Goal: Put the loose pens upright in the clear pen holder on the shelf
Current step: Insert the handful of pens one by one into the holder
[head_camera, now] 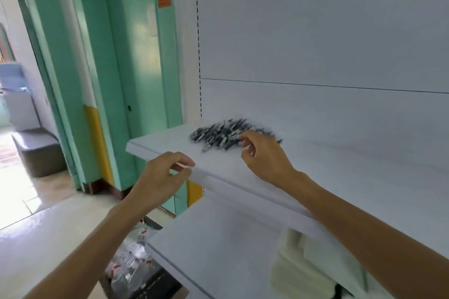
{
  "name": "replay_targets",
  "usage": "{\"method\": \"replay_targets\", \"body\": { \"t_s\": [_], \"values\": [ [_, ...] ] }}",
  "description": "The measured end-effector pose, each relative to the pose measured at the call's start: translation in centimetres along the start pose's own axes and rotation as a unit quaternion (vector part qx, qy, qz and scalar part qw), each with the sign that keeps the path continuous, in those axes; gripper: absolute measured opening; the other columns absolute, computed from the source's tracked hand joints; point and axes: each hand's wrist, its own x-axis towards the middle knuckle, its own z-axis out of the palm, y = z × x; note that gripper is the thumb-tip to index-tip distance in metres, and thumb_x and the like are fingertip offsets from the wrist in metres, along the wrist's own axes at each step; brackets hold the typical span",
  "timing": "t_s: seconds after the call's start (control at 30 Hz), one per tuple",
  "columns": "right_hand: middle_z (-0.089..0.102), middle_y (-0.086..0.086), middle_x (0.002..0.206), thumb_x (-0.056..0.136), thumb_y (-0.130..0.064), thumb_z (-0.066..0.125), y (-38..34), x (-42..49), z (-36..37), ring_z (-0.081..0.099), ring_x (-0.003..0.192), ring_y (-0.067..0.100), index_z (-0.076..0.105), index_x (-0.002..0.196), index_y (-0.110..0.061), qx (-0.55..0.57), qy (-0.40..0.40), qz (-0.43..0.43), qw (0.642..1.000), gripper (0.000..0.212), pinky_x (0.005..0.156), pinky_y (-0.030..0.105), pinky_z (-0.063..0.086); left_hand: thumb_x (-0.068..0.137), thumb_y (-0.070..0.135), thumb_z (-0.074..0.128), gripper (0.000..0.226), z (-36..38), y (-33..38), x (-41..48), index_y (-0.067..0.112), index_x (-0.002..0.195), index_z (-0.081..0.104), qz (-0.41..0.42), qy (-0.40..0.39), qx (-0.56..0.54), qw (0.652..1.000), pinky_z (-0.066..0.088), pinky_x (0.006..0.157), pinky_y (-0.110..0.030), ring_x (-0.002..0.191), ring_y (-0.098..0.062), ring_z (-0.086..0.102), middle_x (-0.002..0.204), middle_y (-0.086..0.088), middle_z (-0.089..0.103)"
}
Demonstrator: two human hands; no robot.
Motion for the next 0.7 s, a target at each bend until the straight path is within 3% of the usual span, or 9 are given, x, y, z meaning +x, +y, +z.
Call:
{"method": "replay_targets", "body": {
  "t_s": [0.2,0.43,0.7],
  "values": [
    [0.062,0.004,0.102,0.09,-0.01,0.051,2.5,7.0,1.4,0.058,0.093,0.019,0.058,0.116,-0.01,-0.02,-0.02,0.023,0.999,0.027,0.084,0.035,0.049,0.088,0.013,0.058,0.021,0.5,-4.7,6.9,0.033,0.081,0.06,-0.059,0.02,-0.06,0.996,0.038,0.069,-0.011,0.092,-0.01,0.059,0.1,0.007,0.064],
    [0.062,0.004,0.109,0.091,-0.011,0.05,4.1,14.2,4.7,0.058,0.098,0.017,0.057,0.117,-0.009,0.011,-0.022,0.031,0.999,0.027,0.09,0.032,0.049,0.082,0.015,0.068,0.016,2.0,-8.9,12.6,0.029,0.086,0.06,-0.038,-0.018,-0.021,0.999,0.038,0.068,-0.004,0.084,0.0,0.058,0.1,0.009,0.063],
    [0.059,0.0,0.093,0.09,-0.006,0.05,5.1,19.3,8.9,0.056,0.084,0.014,0.057,0.114,-0.008,-0.011,-0.048,0.055,0.997,0.025,0.076,0.024,0.045,0.089,0.019,0.059,0.011,4.0,-12.5,20.2,0.028,0.084,0.059,-0.017,-0.059,-0.028,0.998,0.037,0.06,-0.001,0.075,0.01,0.053,0.085,0.019,0.059]
  ]
}}
